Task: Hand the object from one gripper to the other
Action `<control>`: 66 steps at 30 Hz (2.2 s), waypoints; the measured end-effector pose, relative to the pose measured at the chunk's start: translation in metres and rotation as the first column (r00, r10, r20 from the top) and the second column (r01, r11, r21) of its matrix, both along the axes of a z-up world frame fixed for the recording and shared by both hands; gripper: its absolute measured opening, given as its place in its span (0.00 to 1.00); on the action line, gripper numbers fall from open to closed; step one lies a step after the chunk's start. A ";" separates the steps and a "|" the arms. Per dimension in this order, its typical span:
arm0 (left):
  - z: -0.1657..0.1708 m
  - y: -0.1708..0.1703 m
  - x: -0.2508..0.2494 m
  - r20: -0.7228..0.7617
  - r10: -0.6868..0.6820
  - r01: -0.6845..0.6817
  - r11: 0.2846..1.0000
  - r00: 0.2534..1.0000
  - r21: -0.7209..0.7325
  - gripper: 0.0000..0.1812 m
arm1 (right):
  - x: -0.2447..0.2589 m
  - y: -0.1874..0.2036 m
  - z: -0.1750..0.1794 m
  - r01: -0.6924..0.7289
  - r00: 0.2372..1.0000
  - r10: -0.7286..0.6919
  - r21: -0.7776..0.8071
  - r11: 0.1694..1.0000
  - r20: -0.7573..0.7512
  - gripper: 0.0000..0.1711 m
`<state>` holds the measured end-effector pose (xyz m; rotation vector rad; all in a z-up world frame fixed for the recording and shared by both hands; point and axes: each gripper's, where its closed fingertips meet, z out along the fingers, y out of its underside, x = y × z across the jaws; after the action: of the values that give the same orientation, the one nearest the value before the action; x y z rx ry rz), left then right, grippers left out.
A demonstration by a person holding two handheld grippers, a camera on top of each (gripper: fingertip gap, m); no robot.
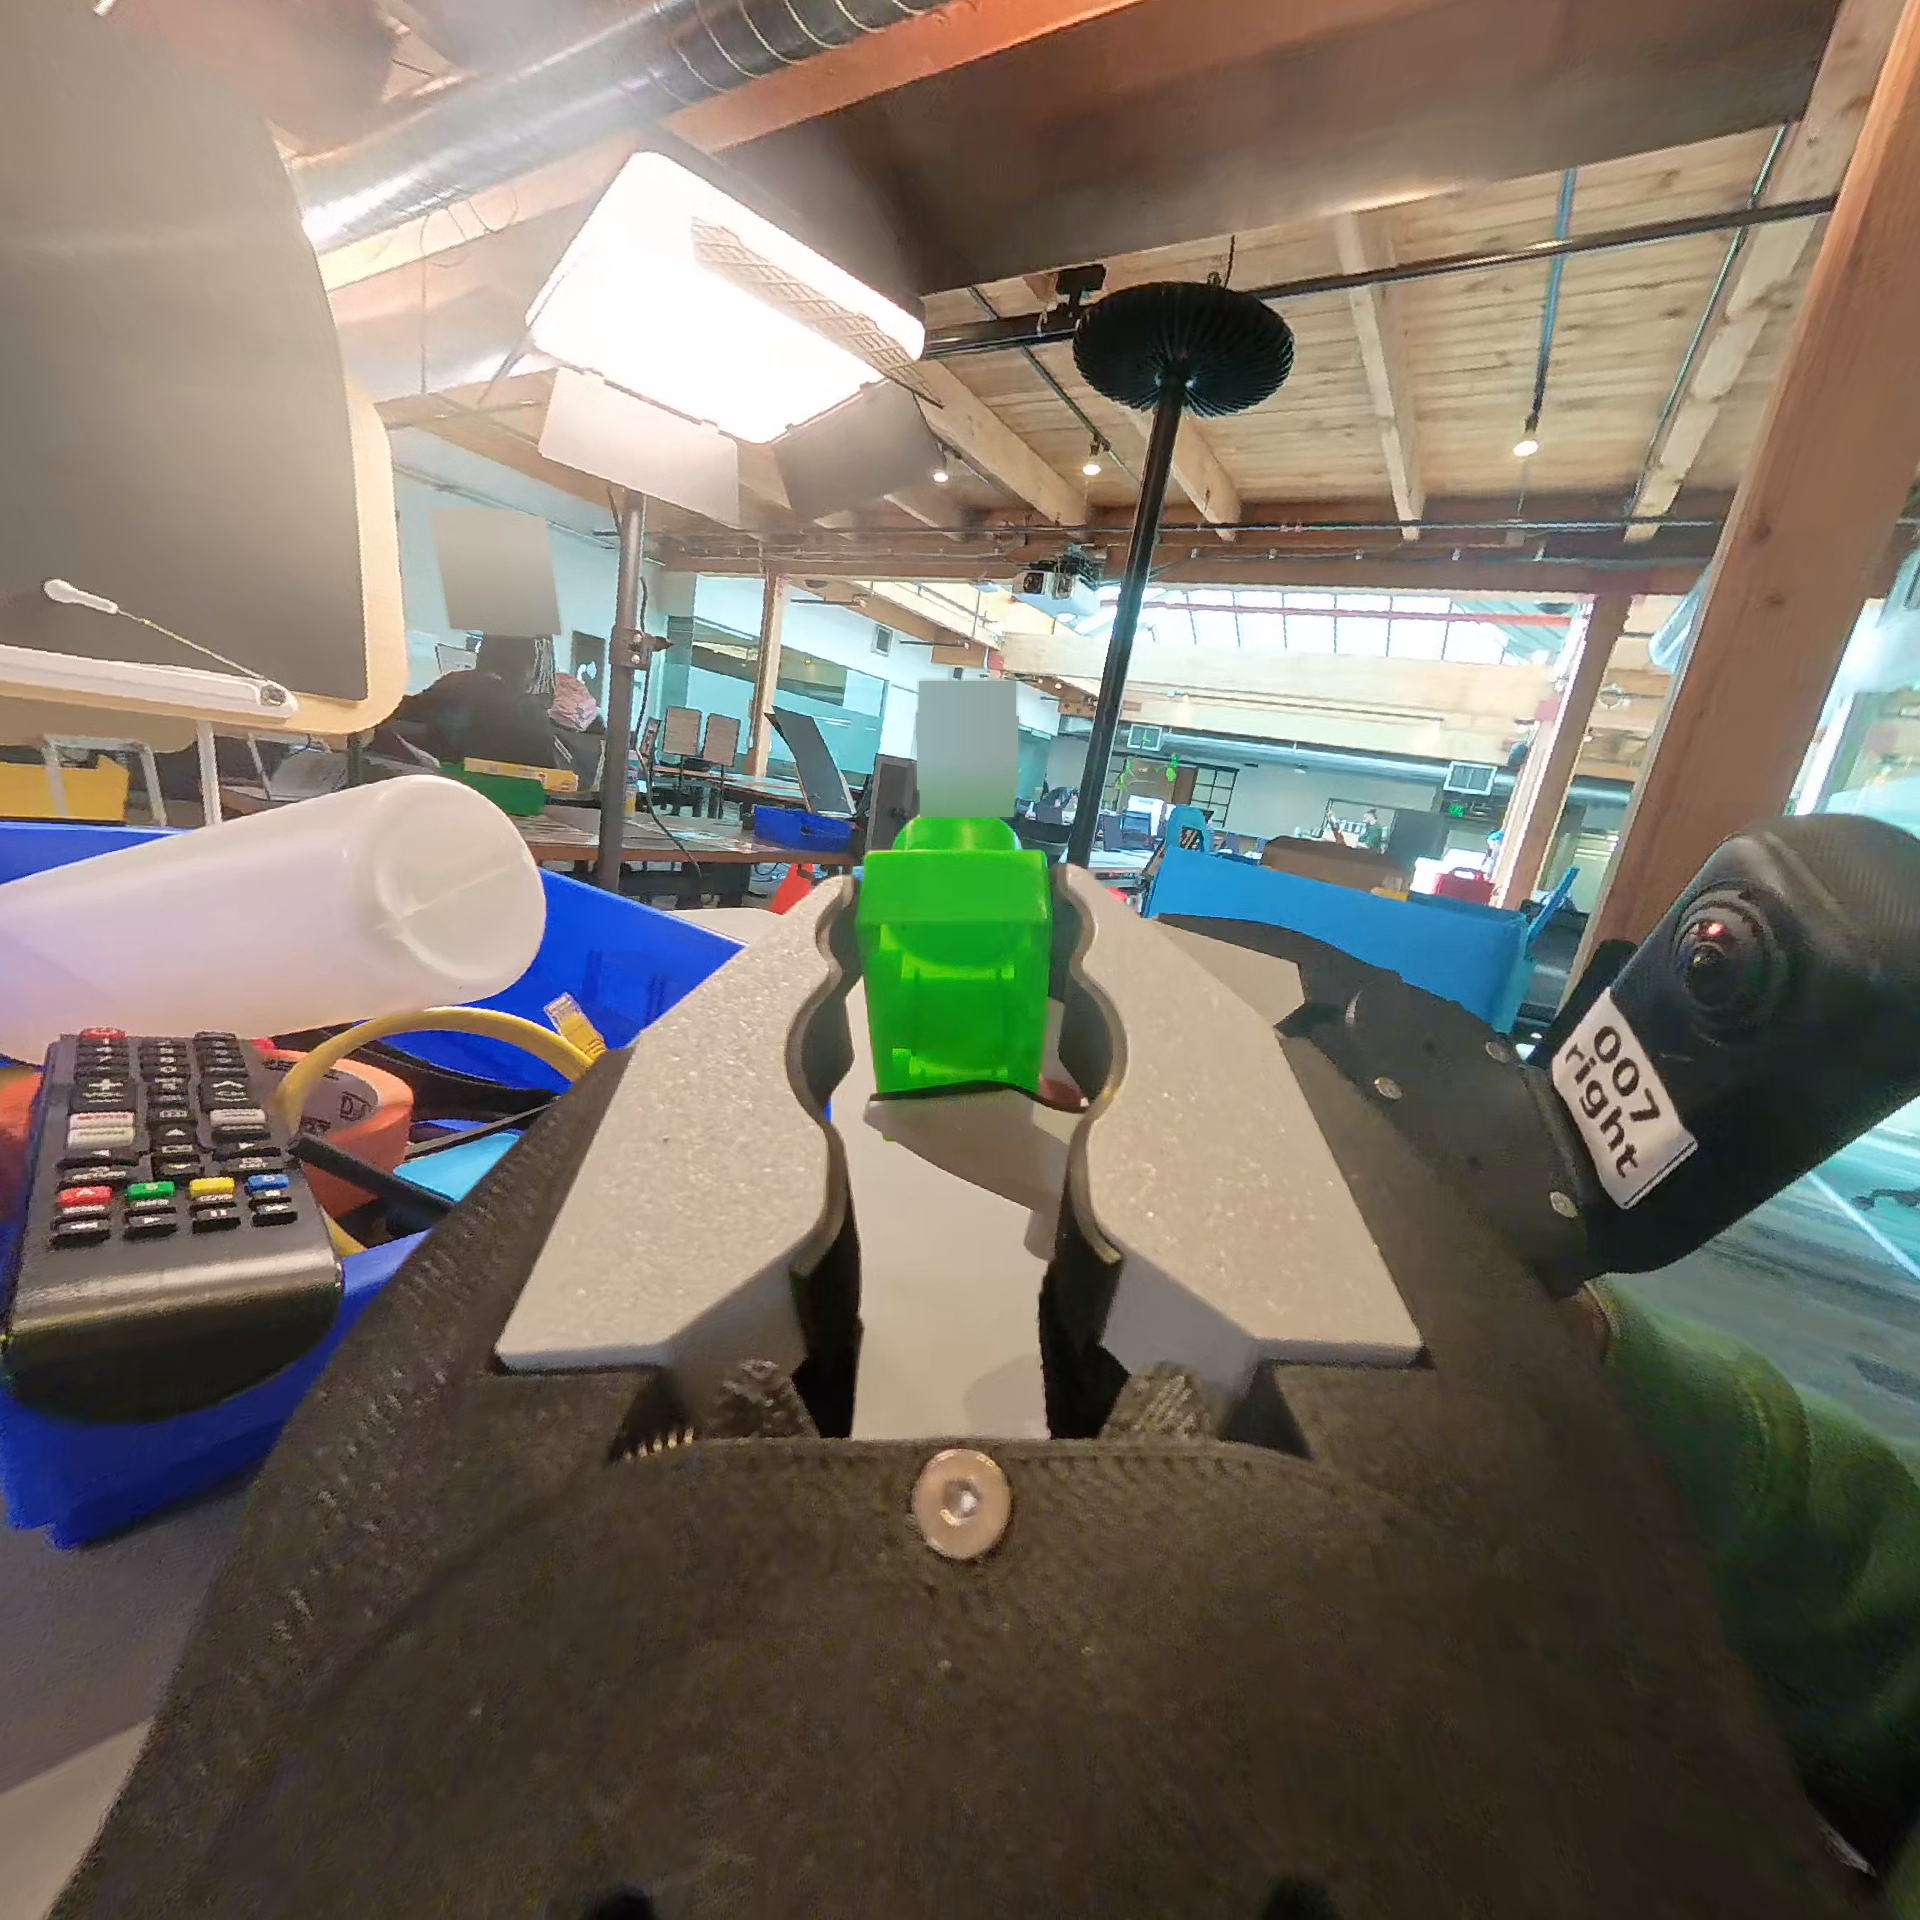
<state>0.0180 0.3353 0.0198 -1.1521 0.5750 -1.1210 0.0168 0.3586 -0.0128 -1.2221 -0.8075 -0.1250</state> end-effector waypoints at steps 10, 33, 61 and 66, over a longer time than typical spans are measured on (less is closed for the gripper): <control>0.009 -0.009 0.000 0.033 -0.006 0.004 0.998 0.999 0.062 0.23 | 0.009 -0.001 0.010 -0.146 0.953 0.098 -0.152 0.977 -0.286 0.26; -0.002 -0.001 0.000 -0.087 0.112 -0.102 0.989 0.990 0.108 0.04 | -0.010 -0.016 0.002 -0.378 0.877 0.251 -0.265 0.887 -0.409 0.26; 0.005 0.020 -0.030 -0.038 0.323 -0.317 0.942 0.946 0.109 0.03 | -0.013 -0.009 -0.007 -0.139 0.989 0.131 -0.109 0.984 -0.072 0.27; 0.006 0.024 -0.034 0.056 0.228 -0.228 0.974 0.972 -0.008 0.03 | -0.018 -0.011 -0.012 -0.131 0.991 0.131 -0.095 0.987 -0.007 0.27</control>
<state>-0.0164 0.3589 0.0259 -1.1524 0.3865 -0.9533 -0.0007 0.3480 -0.0253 -1.2544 -0.8989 0.0212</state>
